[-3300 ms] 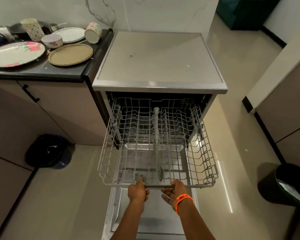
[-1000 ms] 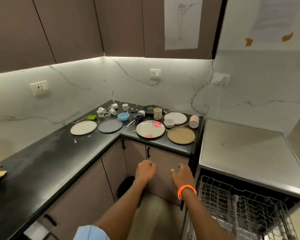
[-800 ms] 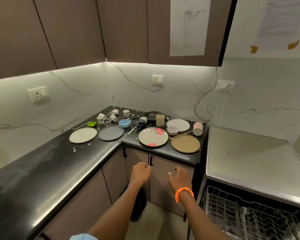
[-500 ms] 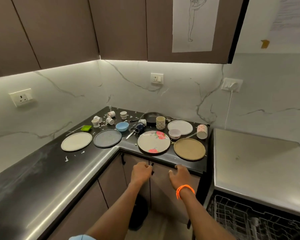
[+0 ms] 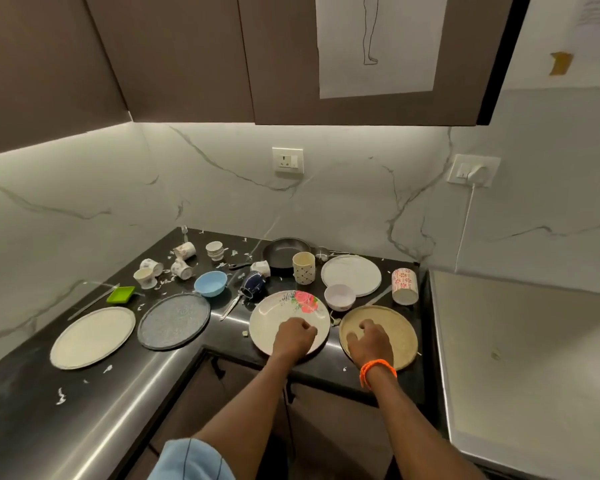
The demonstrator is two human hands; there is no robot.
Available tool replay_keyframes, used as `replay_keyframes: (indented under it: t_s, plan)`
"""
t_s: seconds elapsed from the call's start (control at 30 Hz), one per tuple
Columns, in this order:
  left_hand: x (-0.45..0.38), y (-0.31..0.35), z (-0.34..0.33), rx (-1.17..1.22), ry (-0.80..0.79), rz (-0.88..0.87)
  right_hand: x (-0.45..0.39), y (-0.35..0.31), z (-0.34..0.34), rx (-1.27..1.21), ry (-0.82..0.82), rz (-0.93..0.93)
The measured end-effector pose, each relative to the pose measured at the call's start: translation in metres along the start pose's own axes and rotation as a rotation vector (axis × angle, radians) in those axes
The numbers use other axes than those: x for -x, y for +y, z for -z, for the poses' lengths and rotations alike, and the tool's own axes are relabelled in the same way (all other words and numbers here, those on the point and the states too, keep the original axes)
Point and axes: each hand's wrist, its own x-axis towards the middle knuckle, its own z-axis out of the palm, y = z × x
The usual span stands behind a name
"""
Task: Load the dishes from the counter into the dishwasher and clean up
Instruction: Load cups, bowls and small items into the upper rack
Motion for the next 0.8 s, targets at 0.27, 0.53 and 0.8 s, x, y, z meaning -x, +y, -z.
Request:
replay_keyframes:
  t_s: [0.27, 0.53, 0.8]
  plan:
    - [-0.100, 0.012, -0.015, -0.056, -0.021, 0.005, -0.081, 0.003, -0.010, 0.000, 0.008, -0.051]
    - [-0.220, 0.011, -0.036, -0.048, -0.034, -0.016, -0.184, 0.009, -0.020, -0.040, 0.101, -0.125]
    - [-0.321, 0.015, -0.032, 0.107, 0.130, 0.184, -0.270, 0.001, -0.016, 0.002, 0.298, -0.213]
